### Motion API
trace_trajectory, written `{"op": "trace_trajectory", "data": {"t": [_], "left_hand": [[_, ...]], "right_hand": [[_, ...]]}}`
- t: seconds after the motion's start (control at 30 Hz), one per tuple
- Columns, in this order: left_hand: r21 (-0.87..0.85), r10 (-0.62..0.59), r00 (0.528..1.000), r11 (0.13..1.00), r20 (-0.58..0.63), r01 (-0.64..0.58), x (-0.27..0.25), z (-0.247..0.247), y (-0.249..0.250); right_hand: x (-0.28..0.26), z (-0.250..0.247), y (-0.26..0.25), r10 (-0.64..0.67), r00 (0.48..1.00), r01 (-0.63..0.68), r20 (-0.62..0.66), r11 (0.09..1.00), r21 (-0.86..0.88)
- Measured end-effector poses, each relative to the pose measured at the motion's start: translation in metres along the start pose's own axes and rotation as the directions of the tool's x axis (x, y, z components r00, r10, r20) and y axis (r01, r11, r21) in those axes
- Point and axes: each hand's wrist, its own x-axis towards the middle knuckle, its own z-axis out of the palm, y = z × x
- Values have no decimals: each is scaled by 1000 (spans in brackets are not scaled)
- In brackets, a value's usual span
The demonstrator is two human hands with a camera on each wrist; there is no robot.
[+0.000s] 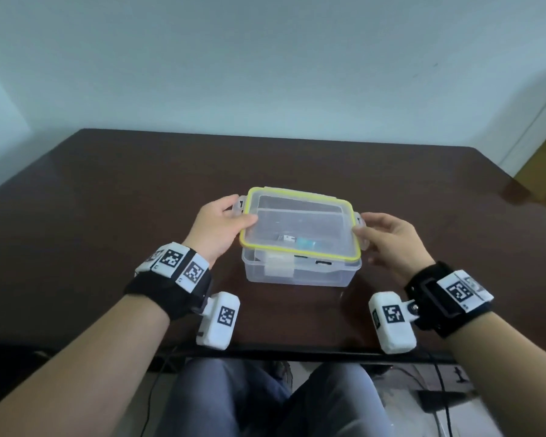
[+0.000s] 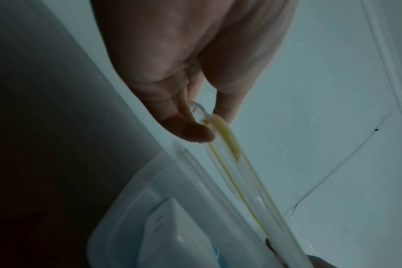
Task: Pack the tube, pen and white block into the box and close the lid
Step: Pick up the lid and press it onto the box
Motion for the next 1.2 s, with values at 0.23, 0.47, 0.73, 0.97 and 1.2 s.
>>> {"op": "trace_trajectory", "data": {"t": [0.23,0.47,0.73,0.97,1.2], "left_hand": [[162,72,993,985,-94,-57,-9,7,-17],[123,70,996,990,-55,-63,-21,12,-26],[304,33,999,952,-28,-23,-12,3,-19],[534,86,996,842,-4,-70,-12,15,-15],[479,39,999,877,18,-43,-4,13,-20]], "right_hand": [[-1,4,11,25,1000,-25,-2,997,79],[-2,7,21,-29,1000,29,-10,1000,7],[-9,5,12,-105,994,105,13,966,-237],[-11,3,-3,-192,980,181,48,779,-600],[-3,2,0,-112,992,127,60,895,-428]]}}
